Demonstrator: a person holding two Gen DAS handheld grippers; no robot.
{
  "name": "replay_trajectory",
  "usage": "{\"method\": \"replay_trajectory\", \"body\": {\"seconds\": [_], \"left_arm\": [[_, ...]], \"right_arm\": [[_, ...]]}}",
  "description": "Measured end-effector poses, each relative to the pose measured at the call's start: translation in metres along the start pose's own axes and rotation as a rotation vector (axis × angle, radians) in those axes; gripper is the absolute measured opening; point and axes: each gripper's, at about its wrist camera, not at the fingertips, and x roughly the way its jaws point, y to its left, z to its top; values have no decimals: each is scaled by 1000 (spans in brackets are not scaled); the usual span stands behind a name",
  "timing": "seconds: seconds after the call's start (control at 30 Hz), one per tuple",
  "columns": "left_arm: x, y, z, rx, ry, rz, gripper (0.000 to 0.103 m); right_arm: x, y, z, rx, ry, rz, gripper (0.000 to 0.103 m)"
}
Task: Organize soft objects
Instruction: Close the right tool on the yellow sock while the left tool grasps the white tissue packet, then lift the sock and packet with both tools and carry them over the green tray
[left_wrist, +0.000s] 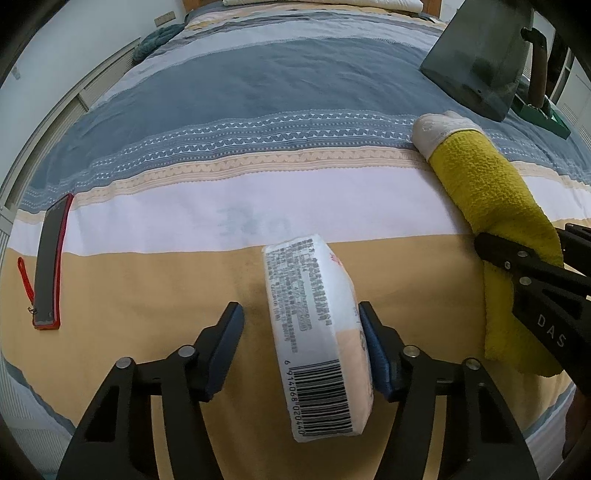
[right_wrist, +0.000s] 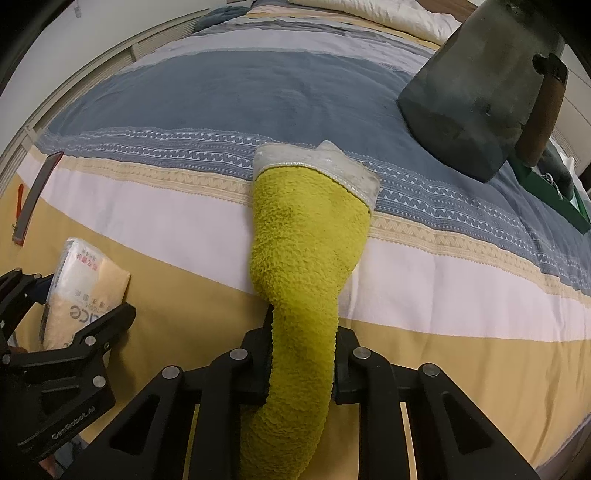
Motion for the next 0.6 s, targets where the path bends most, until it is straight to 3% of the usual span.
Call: {"method": "replay_trajectory", "body": {"seconds": [0.13,0.6], "left_arm": [[-1,-3,3,4,0,0,43],[-1,-5,8,-8,11,-4,29]], "right_arm": [[-3,-2,-1,-9,-3,3,19],[-16,-7,-6,-16,-18,-1,18]]}}
